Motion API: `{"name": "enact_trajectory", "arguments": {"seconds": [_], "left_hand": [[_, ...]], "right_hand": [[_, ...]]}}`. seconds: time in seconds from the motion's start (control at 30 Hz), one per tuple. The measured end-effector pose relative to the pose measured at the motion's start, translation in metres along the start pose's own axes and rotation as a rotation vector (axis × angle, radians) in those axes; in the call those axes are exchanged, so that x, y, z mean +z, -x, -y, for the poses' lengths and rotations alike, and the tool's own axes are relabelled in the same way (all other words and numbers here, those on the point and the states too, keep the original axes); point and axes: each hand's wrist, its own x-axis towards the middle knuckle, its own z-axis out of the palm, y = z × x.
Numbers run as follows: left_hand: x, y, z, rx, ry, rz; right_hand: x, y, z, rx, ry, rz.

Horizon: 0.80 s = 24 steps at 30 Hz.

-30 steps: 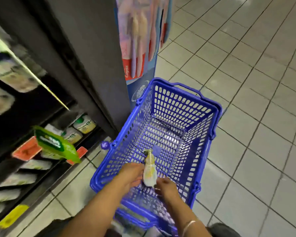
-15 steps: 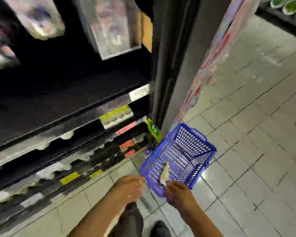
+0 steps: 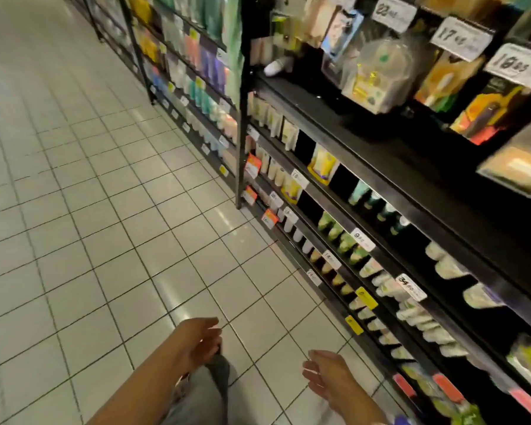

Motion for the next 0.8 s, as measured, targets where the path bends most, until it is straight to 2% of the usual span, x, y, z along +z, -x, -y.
{"name": "enact_trajectory", "arguments": {"seconds": [0.07,0.17,0.33,0.57,0.8], "left_hand": [[-0.067,-0.027,-0.018,-0.068,0.132,-0.109],[-0.113,-0.045,-0.049,-0.087,0.205,-0.169],[-0.167,-0.075,-0.118,-0.065,0.200,-0.247],[-0.211,-0.108,-0.207,-0.084,0.272,-0.289],[-0.235,-0.162,-0.317,-0.031,0.334,-0.324]], "right_hand": [[0.084,-0.010,0.055,-0.048,0.167,0.069],[0.157,-0.025,0.109,-0.101,0.277,0.133],[0.260,-0.033,0.182,-0.187,0.326,0.205],[0.355,-0.051,0.267,-0.180,0.373,0.216],[0.427,-0.094,0.358,-0.138,0.428,0.206]]}}
